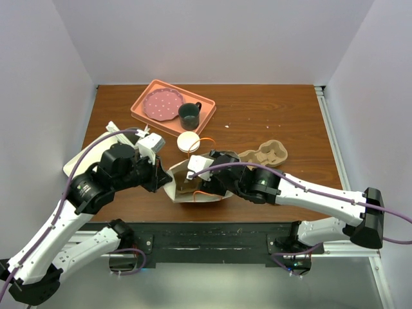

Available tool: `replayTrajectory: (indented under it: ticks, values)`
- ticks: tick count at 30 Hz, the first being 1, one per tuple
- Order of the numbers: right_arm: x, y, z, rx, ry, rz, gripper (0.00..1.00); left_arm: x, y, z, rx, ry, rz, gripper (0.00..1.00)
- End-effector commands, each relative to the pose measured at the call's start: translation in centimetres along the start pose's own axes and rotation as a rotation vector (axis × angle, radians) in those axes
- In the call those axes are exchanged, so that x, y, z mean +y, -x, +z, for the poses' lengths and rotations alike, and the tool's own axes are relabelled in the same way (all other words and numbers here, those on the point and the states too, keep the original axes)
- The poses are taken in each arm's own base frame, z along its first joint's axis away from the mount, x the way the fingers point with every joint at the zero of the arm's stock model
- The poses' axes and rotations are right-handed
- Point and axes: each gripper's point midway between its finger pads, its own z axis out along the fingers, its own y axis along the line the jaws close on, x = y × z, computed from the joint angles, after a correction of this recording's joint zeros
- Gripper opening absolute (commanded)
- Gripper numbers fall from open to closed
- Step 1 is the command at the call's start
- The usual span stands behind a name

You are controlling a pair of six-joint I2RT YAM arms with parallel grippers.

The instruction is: Pack the takeout coffee

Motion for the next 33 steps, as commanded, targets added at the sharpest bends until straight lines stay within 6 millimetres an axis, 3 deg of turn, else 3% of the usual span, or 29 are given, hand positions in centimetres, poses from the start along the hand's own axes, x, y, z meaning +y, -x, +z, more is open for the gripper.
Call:
replayTrajectory:
  ticks: [1,15,26,29,33]
  values:
    - [-0.1,0.4,0.3,-0.017,-0.012,0.028,0.79,-0.5,0.2,-0.2,-0.011,-0.024,-0.002,0.00]
    - [1.3,-0.7,3.0,0.026,0.004,-0.022,0.90,-1.2,0.5,-0.1,-0.015,-0.058,-0.011,0.00]
    - [0.3,-1.7,4.0,0.134,-0.061,-0.066,0.91,-1.5,0.9,-0.3,-0.021,-0.063,-0.010,0.00]
    - [0.4,-1.6,4.1,0.137,-0.060,-0.066,0.87,-1.5,1.0,-0.4,-0.022,-0.063,-0.009,0.00]
    - [0.5,-1.7,4.4,0.143,-0.053,-0.075,0.74,-1.4,1.0,-0.4,-0.023,-0.059,-0.007,0.00]
